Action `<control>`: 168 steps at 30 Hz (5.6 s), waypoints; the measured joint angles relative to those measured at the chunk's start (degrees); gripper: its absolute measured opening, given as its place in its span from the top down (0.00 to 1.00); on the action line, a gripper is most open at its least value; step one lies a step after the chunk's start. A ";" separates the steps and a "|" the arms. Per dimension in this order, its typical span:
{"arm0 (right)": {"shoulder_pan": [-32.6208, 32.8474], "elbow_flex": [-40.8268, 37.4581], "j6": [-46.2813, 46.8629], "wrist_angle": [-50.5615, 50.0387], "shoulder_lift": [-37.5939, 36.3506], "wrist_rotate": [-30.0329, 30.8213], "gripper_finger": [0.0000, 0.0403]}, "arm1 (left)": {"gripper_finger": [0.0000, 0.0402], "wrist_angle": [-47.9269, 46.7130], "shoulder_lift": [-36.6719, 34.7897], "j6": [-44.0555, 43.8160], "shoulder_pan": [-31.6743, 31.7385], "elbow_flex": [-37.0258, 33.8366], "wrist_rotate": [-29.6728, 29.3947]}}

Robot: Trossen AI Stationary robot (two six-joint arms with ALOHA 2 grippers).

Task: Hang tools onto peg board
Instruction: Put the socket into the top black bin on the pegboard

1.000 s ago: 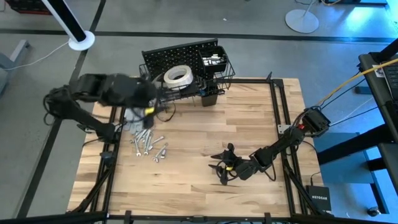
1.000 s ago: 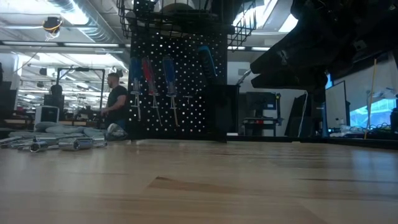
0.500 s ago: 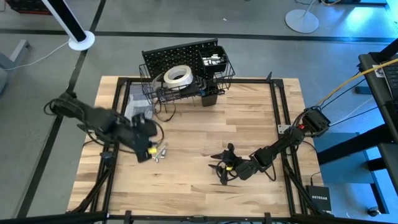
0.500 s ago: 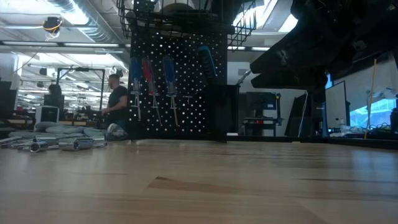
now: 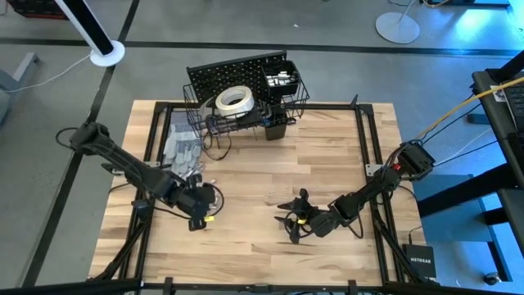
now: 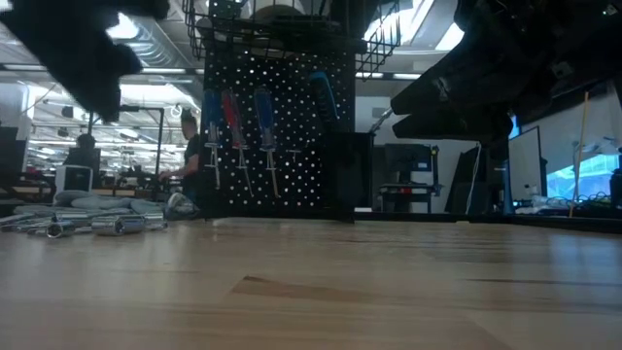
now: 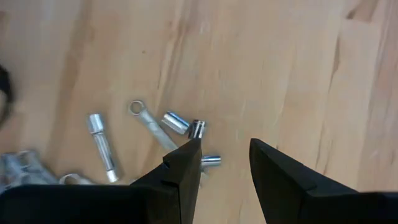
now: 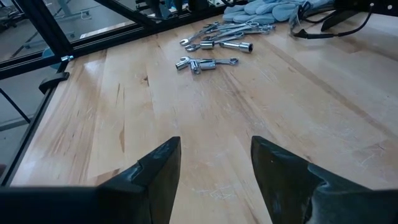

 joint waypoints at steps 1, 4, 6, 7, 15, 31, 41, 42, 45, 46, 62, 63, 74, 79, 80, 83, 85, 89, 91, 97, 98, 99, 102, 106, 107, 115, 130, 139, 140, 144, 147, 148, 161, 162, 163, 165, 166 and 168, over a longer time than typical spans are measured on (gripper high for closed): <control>0.00 0.00 0.00 0.01 0.00 0.01 0.51 | 0.68 1.65 0.00 0.03 0.00 -1.20 0.02; 0.01 0.00 0.02 -0.01 0.00 0.00 0.51 | 0.68 7.23 0.00 0.94 0.04 -4.17 0.02; 0.00 0.00 0.02 -0.04 0.00 0.01 0.51 | 0.68 9.38 0.35 1.94 0.04 -5.62 0.02; 0.01 0.00 0.02 -0.04 0.00 0.00 0.51 | 0.68 10.22 0.70 2.33 0.02 -6.17 0.02; -0.01 0.00 0.02 -0.12 0.00 0.00 0.51 | 0.68 12.87 5.46 4.30 0.04 -8.22 0.02; -0.01 0.00 -0.09 -0.14 0.00 0.00 0.51 | 0.68 15.81 15.29 8.70 0.13 -8.20 -1.40; 0.00 0.02 -0.10 -0.17 0.00 0.01 0.51 | 0.73 17.58 18.52 5.72 0.13 -7.98 -2.61; -0.01 0.02 -0.10 -0.17 0.00 0.02 0.51 | 0.75 17.72 18.40 4.68 0.24 -8.02 -2.61; 0.00 0.02 -0.11 -0.17 0.00 0.01 0.51 | 0.80 18.06 18.36 2.53 0.48 -8.07 -2.49; 0.00 0.02 -0.11 -0.17 0.00 0.01 0.51 | 0.81 18.12 18.36 1.63 0.49 -8.07 -2.38; 0.01 0.02 -0.11 -0.12 0.00 0.04 0.51 | 0.57 17.94 16.87 -20.10 1.93 -6.54 1.03; -0.01 0.02 -0.11 -0.13 0.00 0.04 0.51 | 0.56 17.96 16.87 -22.53 2.13 -6.53 0.95; -0.01 0.02 -0.11 -0.28 0.00 0.02 0.51 | 0.61 17.69 19.56 -22.16 2.62 -6.21 -0.58; -0.01 0.02 -0.11 -0.36 0.00 0.02 0.51 | 0.80 17.33 19.54 -18.03 2.62 -6.29 -1.75; -0.01 0.02 -0.11 -0.38 0.00 0.02 0.51 | 0.85 17.31 19.54 -17.21 2.62 -6.30 -1.83; 0.00 0.02 -0.11 -0.38 0.00 0.02 0.51 | 0.90 17.41 18.71 -14.35 2.64 -6.32 -1.75; -0.01 0.02 -0.11 -0.38 0.00 0.07 0.51 | 0.90 16.42 17.76 -12.89 2.70 -5.74 -1.53; -0.01 0.02 -0.11 -0.38 0.00 0.09 0.51 | 0.90 12.71 14.42 -10.13 2.80 -2.05 -2.14; -0.01 0.02 -0.11 -0.41 0.00 0.09 0.51 | 0.89 11.63 12.80 -8.08 2.75 0.13 -2.32; 0.00 0.02 -0.11 -0.41 0.00 0.17 0.51 | 0.87 10.70 7.22 4.59 3.43 10.09 -2.44; -0.01 0.02 -0.11 -0.41 0.00 0.16 0.51 | 0.87 10.73 6.49 7.39 3.55 12.11 -2.47; -0.01 0.02 -0.11 -0.42 0.00 0.17 0.51 | 0.87 10.84 5.83 10.11 3.84 14.33 -2.63; 0.01 0.02 -0.11 -0.39 0.00 0.17 0.51 | 0.87 12.07 4.11 18.32 4.98 21.47 -6.15; 0.00 0.02 -0.11 -0.34 0.00 0.17 0.51 | 0.86 16.31 3.71 32.23 7.59 31.14 -14.85; -0.01 0.02 -0.11 -0.33 0.00 0.18 0.51 | 0.86 18.97 3.75 36.20 8.41 32.98 -17.47; 0.00 0.02 -0.09 0.10 0.00 0.20 0.51 | 0.86 42.03 4.16 57.29 19.15 40.07 -21.27; 0.01 0.02 -0.11 -0.18 0.00 0.20 0.51 | 0.85 33.74 17.41 50.91 40.18 56.48 -10.55; -0.01 0.02 -0.11 -0.14 0.00 -0.42 0.51 | 0.76 33.14 20.35 52.13 42.27 57.18 -10.48; 0.01 0.02 -0.11 -0.14 0.00 -0.42 0.51 | 0.73 32.43 20.32 52.13 42.27 57.18 -10.54; 0.00 0.02 -0.11 -0.16 0.00 -0.44 0.51 | 0.62 28.49 19.18 52.15 41.61 57.18 -10.69; 0.01 0.02 -0.07 -0.14 0.00 -0.44 0.51 | 0.56 25.47 17.11 52.14 40.54 57.18 -10.73; 0.01 0.02 -0.07 -0.17 0.00 -0.44 0.51 | 0.55 23.87 16.36 51.88 40.15 57.20 -10.77; 0.01 0.02 0.04 0.01 0.00 -2.43 0.51 | 0.61 -17.94 2.94 29.66 22.25 54.26 -15.08; 0.00 0.02 0.04 0.10 0.00 -2.43 0.51 | 0.62 -20.82 1.85 25.98 19.69 52.41 -16.89; -0.01 0.02 0.04 0.12 0.00 -2.41 0.51 | 0.63 -22.91 0.80 22.11 16.90 50.23 -18.54; -0.01 0.02 0.04 0.22 0.00 -2.43 0.51 | 0.65 -24.98 -1.45 14.61 11.19 44.52 -21.18; -0.01 0.02 0.04 0.57 0.00 -2.43 0.51 | 0.65 -25.05 -2.55 10.82 8.32 41.45 -22.05; 0.00 0.02 0.04 2.02 0.00 -2.42 0.51 | 0.66 -24.23 -4.53 2.75 2.39 34.44 -24.34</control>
